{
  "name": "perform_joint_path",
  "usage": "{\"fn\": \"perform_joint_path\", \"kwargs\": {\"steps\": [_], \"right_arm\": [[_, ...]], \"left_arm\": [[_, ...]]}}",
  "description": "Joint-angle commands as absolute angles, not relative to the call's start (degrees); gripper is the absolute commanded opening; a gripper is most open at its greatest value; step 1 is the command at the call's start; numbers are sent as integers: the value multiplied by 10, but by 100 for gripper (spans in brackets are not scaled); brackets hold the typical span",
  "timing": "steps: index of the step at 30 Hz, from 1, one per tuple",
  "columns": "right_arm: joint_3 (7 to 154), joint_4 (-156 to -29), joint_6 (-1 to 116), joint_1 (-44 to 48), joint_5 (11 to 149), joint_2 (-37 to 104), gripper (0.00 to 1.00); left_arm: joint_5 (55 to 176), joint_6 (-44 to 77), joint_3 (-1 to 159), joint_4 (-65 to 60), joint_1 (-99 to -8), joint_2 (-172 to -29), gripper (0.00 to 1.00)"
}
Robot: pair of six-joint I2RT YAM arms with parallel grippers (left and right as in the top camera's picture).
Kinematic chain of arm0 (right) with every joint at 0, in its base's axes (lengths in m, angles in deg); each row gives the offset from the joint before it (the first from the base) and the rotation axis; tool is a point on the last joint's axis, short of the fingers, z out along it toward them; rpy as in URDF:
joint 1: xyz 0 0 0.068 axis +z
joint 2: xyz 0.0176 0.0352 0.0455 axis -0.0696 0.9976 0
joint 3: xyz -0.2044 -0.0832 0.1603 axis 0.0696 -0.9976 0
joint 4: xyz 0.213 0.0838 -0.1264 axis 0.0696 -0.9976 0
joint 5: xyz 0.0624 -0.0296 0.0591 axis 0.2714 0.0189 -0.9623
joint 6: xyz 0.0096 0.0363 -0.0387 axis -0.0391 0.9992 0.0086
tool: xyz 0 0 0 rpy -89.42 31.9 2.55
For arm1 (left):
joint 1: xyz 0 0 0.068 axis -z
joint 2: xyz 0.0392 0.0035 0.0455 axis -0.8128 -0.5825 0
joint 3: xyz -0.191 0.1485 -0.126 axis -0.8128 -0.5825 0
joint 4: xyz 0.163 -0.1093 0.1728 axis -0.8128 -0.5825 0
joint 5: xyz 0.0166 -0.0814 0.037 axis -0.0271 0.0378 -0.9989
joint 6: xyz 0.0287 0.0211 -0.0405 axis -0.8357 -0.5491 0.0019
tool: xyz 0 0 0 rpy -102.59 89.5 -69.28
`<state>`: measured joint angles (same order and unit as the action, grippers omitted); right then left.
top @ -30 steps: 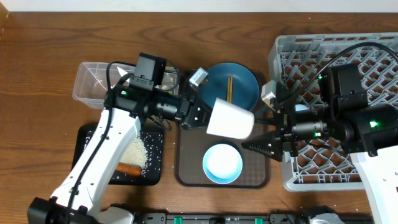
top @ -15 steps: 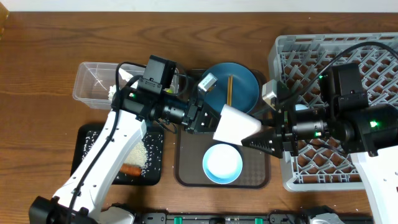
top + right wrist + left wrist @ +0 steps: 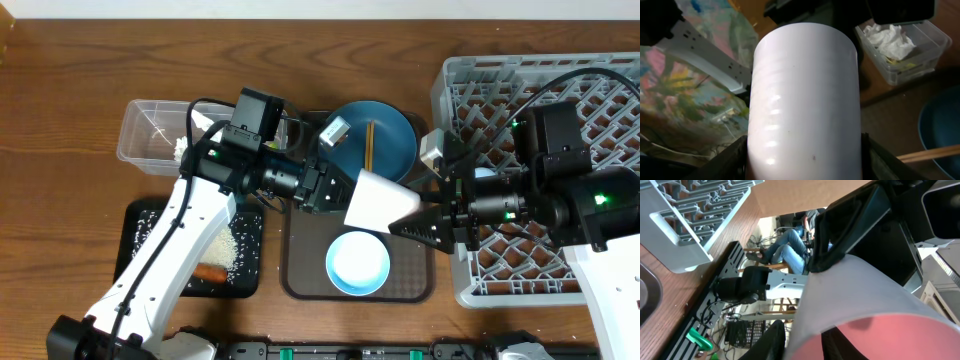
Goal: Sort waste into correct bins and load items into the dishwasher rack
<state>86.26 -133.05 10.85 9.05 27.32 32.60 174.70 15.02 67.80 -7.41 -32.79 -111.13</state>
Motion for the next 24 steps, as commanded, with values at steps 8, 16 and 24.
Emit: {"fn": "perform_joint_path", "kwargs": {"steps": [8,16,24], "right_arm": [[869,-1274,164,87,284,324,27],[870,-1266,172,82,284,321,27],[870,-1269,185,71,284,309,23]], "left_arm": [[1673,143,682,-110,-293,-1104,24],[1641,143,682,-110,-293,-1104,24],[1606,143,682,-108,-329,-1104,31]]}}
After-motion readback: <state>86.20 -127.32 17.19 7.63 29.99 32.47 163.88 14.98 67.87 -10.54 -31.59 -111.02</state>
